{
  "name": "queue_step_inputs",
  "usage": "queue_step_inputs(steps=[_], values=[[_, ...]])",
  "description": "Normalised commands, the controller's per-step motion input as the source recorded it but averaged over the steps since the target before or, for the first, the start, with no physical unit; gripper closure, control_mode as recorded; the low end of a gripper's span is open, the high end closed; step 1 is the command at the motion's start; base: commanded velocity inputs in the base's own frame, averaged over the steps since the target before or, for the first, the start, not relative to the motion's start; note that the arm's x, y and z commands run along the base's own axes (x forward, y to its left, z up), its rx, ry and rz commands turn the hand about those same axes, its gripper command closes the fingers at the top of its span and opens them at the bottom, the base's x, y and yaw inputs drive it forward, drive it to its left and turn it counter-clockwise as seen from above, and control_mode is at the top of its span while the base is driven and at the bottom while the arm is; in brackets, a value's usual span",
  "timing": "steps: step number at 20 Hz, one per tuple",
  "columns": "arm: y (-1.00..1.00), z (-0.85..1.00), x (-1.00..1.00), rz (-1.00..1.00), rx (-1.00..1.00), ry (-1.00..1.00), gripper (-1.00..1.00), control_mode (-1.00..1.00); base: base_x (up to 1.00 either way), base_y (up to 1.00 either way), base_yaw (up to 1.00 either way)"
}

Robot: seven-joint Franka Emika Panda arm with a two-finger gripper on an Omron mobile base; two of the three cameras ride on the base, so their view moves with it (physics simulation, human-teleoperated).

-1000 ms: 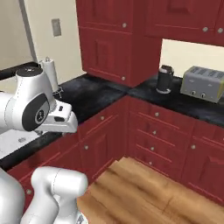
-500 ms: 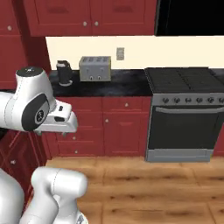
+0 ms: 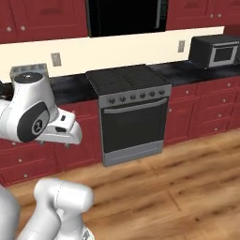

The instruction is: Navigate to the stove.

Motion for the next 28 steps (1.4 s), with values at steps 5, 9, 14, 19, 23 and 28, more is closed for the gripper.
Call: queue_step_inputs(steps=[5, 9, 14, 19, 23, 28], values=[[0.00, 0.00, 0.00, 0.00, 0.00, 0.00, -1.00, 1.00, 1.00, -0.58, 0.14], [0.00, 0.00, 0.00, 0.00, 0.00, 0.00, -1.00, 1.00, 1.00, -0.38, 0.20], [0.00, 0.00, 0.00, 0.00, 0.00, 0.00, -1.00, 1.00, 1.00, -0.21, 0.26], [0.00, 0.00, 0.00, 0.00, 0.00, 0.00, -1.00, 1.00, 0.99, -0.37, 0.37], [0.00, 0.00, 0.00, 0.00, 0.00, 0.00, -1.00, 1.00, 0.75, -0.61, 0.29], [0.00, 0.00, 0.00, 0.00, 0.00, 0.00, -1.00, 1.00, 0.66, -0.70, 0.30]])
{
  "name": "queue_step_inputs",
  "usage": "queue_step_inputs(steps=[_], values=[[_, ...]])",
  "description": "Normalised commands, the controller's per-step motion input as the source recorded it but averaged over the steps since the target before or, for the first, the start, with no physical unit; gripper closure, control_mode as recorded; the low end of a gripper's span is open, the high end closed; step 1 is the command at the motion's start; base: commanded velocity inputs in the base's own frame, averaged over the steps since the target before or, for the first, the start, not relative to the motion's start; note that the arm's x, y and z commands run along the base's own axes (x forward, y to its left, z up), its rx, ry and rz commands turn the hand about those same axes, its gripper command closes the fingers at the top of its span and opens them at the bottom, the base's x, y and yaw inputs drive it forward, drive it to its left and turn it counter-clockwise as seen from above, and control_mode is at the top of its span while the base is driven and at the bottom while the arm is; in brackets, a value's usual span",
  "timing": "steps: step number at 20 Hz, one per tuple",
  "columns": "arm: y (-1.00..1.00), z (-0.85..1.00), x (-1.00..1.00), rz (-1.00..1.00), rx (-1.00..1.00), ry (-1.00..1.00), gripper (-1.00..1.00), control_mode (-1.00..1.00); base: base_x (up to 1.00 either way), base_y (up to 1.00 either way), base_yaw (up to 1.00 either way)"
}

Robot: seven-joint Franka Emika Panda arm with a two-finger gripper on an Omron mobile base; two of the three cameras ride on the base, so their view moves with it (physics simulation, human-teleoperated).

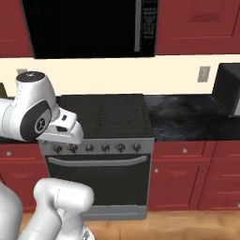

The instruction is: Navigate to the stove.

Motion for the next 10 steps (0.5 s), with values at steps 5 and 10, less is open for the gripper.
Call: queue_step_inputs(steps=[5, 10], values=[[0.00, 0.00, 0.00, 0.00, 0.00, 0.00, -1.00, 1.00, 0.58, -0.28, 0.34], [0.00, 0.00, 0.00, 0.00, 0.00, 0.00, -1.00, 1.00, 0.54, -0.15, 0.33]])
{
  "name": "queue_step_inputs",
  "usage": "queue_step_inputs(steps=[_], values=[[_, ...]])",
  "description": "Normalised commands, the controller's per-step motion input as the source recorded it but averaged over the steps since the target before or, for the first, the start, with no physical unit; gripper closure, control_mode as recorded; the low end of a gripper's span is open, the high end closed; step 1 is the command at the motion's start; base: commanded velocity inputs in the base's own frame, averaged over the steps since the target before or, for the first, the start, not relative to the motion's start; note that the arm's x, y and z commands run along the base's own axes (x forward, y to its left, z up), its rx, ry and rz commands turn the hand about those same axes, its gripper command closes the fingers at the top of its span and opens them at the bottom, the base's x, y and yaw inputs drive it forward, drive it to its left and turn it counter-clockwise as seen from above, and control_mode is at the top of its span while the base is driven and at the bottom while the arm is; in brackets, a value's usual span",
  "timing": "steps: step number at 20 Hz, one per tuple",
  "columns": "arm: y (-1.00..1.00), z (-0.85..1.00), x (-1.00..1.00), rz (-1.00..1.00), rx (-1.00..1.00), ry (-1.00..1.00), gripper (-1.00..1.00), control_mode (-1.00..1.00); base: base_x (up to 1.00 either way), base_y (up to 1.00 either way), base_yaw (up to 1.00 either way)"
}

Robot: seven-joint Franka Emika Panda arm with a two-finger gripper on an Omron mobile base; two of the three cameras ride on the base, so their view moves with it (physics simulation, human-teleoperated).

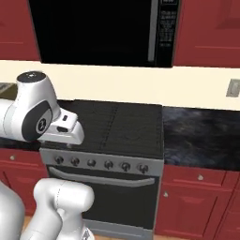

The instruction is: Navigate to the stove.

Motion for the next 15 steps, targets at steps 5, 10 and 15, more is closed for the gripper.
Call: queue_step_inputs(steps=[5, 10, 15], values=[[0.00, 0.00, 0.00, 0.00, 0.00, 0.00, -1.00, 1.00, 0.65, -0.47, 0.23], [0.00, 0.00, 0.00, 0.00, 0.00, 0.00, -1.00, 1.00, 0.62, -0.54, 0.10], [0.00, 0.00, 0.00, 0.00, 0.00, 0.00, -1.00, 1.00, 0.56, -0.24, 0.00]])
